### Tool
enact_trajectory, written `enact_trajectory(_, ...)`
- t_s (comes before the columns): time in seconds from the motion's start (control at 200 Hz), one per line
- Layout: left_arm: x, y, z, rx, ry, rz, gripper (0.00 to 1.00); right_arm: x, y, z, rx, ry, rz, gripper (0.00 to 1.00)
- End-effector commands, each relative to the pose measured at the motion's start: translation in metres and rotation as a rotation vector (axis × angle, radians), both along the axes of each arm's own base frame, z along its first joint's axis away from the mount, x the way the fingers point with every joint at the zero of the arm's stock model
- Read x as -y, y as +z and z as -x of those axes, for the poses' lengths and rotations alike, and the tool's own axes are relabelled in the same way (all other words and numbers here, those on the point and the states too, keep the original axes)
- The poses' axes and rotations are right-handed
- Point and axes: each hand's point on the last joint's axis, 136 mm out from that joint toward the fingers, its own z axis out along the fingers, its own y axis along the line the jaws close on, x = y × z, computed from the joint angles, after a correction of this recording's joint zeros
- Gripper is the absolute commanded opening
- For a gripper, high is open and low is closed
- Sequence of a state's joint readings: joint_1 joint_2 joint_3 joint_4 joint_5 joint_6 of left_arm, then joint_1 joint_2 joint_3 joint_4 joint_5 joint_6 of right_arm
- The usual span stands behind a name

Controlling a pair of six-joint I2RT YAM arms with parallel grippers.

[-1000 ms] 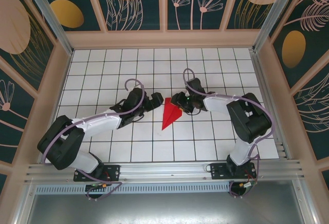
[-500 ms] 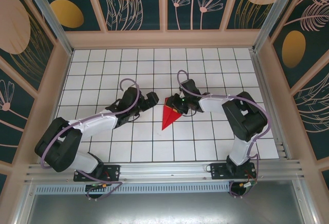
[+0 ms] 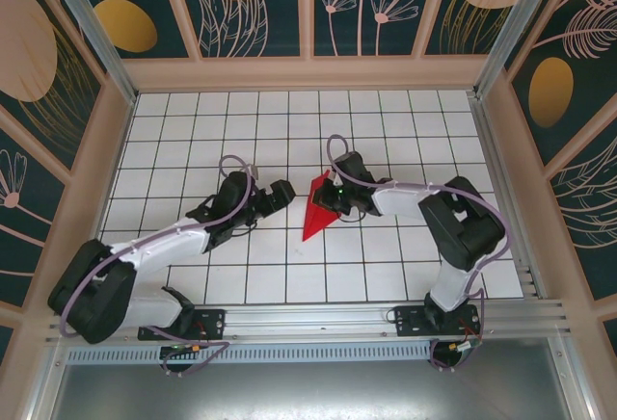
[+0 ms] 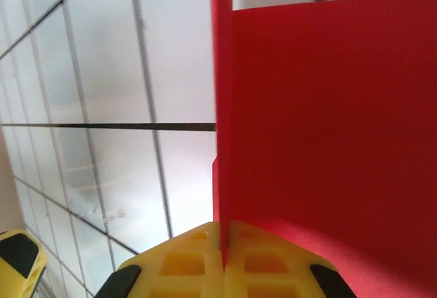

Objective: Fold a paper plane with a square sheet of paper (pick it up from the middle)
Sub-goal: Pick up the paper from the center of the table, then turn over the paper at the center of the table.

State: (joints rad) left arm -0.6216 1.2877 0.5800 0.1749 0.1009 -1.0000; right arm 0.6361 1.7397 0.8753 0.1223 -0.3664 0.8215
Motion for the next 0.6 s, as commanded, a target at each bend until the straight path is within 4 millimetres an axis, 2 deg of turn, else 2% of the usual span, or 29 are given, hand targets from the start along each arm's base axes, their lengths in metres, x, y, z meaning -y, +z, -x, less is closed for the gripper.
enact_trajectory(0.0,0.001,0.02,0.007,0.034,-0.022,0.061,0.99,-0.012,0.072,-0.01,0.204,0.057,-0.161,0.04)
enact_trajectory(0.13,0.006,0.044,0.013,0.054,-0.043,0.145,0.99,-0.01,0.126,-0.008,0.293,0.119,-0.344,0.04)
enact_trajectory(0.2,0.016,0.06,0.017,0.065,-0.081,0.22,0.99,-0.012,0.147,-0.001,0.303,0.16,-0.44,0.05)
enact_trajectory(0.245,0.022,0.07,0.019,0.079,-0.11,0.268,0.99,-0.002,0.155,-0.008,0.306,0.144,-0.481,0.05)
enact_trajectory(0.395,0.04,0.109,0.025,0.157,-0.199,0.446,0.99,-0.003,0.17,-0.004,0.261,0.186,-0.584,0.06)
enact_trajectory(0.495,0.051,0.117,0.023,0.163,-0.246,0.482,0.99,-0.007,0.177,-0.001,0.248,0.212,-0.626,0.07)
enact_trajectory(0.595,0.059,0.115,0.019,0.142,-0.264,0.506,0.98,-0.011,0.183,-0.001,0.231,0.226,-0.664,0.07)
